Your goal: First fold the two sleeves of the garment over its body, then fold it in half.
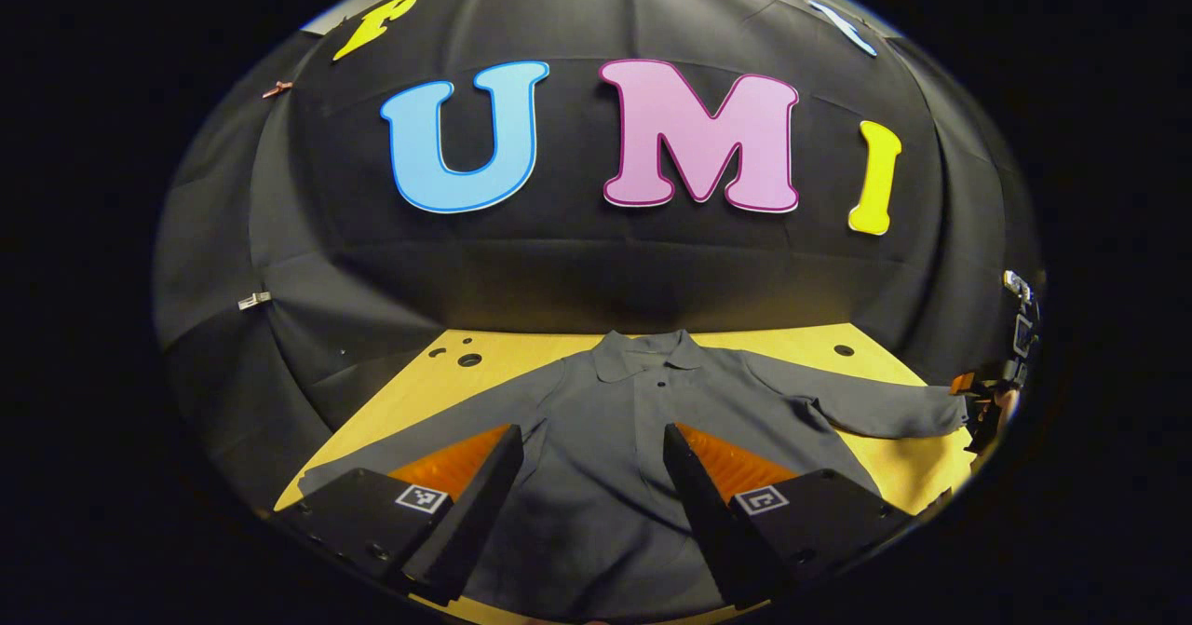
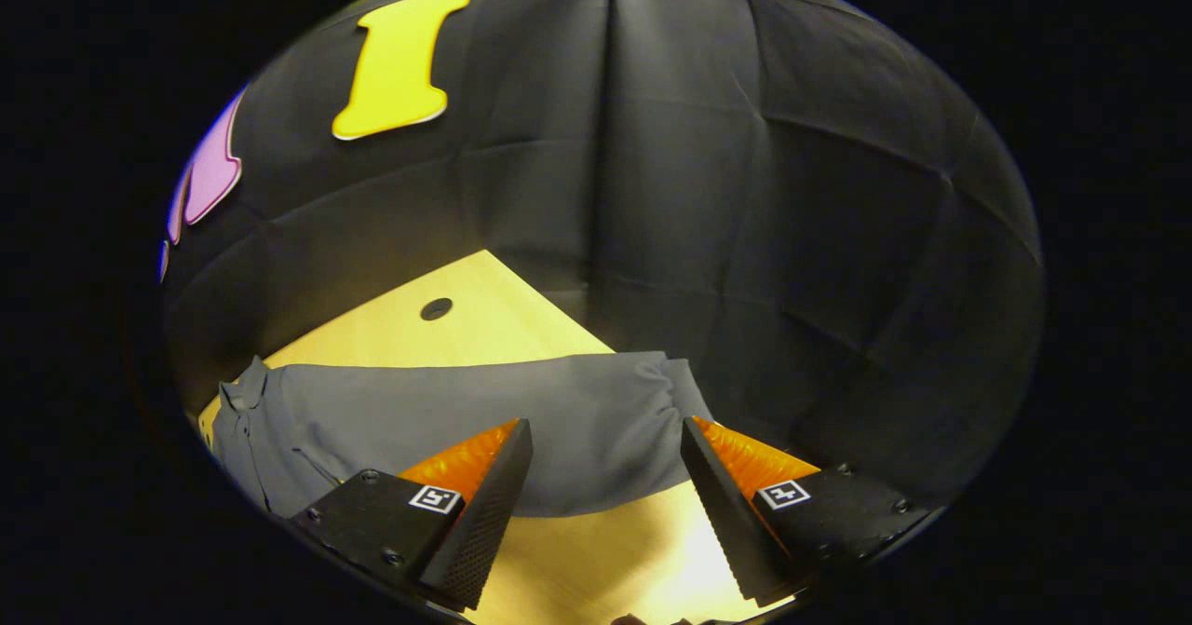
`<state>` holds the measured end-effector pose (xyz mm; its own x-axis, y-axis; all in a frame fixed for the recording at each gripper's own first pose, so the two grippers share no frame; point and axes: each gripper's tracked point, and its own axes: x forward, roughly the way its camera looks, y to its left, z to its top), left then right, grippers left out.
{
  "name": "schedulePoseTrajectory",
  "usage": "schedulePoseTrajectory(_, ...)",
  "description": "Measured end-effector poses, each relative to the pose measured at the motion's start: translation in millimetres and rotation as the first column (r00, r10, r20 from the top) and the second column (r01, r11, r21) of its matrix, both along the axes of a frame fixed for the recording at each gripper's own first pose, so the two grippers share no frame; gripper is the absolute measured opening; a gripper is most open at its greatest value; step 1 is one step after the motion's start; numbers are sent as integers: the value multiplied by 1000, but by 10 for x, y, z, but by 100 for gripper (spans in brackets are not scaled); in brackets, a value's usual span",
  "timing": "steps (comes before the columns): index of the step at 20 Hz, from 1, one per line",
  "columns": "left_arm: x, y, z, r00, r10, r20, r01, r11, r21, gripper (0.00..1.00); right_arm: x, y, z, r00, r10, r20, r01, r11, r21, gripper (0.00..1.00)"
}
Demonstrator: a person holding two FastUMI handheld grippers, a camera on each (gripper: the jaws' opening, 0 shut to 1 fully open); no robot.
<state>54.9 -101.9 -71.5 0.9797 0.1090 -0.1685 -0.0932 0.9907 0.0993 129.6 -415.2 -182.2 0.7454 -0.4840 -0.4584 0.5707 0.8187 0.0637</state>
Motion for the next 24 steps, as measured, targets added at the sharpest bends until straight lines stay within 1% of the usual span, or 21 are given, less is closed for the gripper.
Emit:
schedulePoseTrajectory(4, 46, -33, -44, 1000, 1, -19, -1, 1000, 9, 96, 12, -266, -257, 996, -40, -76, 40, 999, 7, 99)
schedulePoseTrajectory(7, 99, -44, -71, 1000, -1, -30, 1, 1000, 13, 96, 34, -400, -460, 990, -69, -120, 75, 996, 51, 99)
schedulePoseTrajectory(10, 142, -61, -146, 998, -5, -60, 6, 1000, 13, 96, 59, -506, -535, 987, -87, -137, 99, 992, 78, 99)
schedulePoseTrajectory(13, 198, -93, -162, 997, -14, -71, 14, 1000, 12, 96, 90, -551, -696, 981, -89, -172, 106, 990, 96, 99)
schedulePoseTrajectory(15, 213, -109, -156, 997, -19, -71, 20, 1000, 16, 96, 93, -534, -795, 977, -69, -203, 93, 989, 112, 99)
schedulePoseTrajectory(16, 223, -112, -161, 997, -21, -69, 22, 1000, 19, 96, 135, -576, -784, 979, -74, -188, 95, 990, 102, 99)
schedulePoseTrajectory(17, 227, -109, -155, 997, -23, -68, 24, 999, 21, 96, 94, -540, -779, 977, -67, -201, 92, 989, 116, 99)
schedulePoseTrajectory(19, 233, -106, -158, 998, -23, -66, 24, 1000, 17, 96, 81, -557, -763, 978, -62, -201, 86, 990, 114, 98)
schedulePoseTrajectory(20, 232, -95, -162, 998, -20, -66, 21, 1000, 13, 96, 110, -557, -748, 979, -46, -198, 71, 990, 121, 95)
schedulePoseTrajectory(22, 233, -66, -179, 998, -12, -68, 12, 1000, 0, 96, 121, -488, -762, 979, -17, -203, 43, 991, 125, 65)
schedulePoseTrajectory(24, 217, -29, -197, 997, -3, -71, 2, 1000, -12, 96, 245, -347, -781, 977, 14, -212, 10, 994, 113, 42)
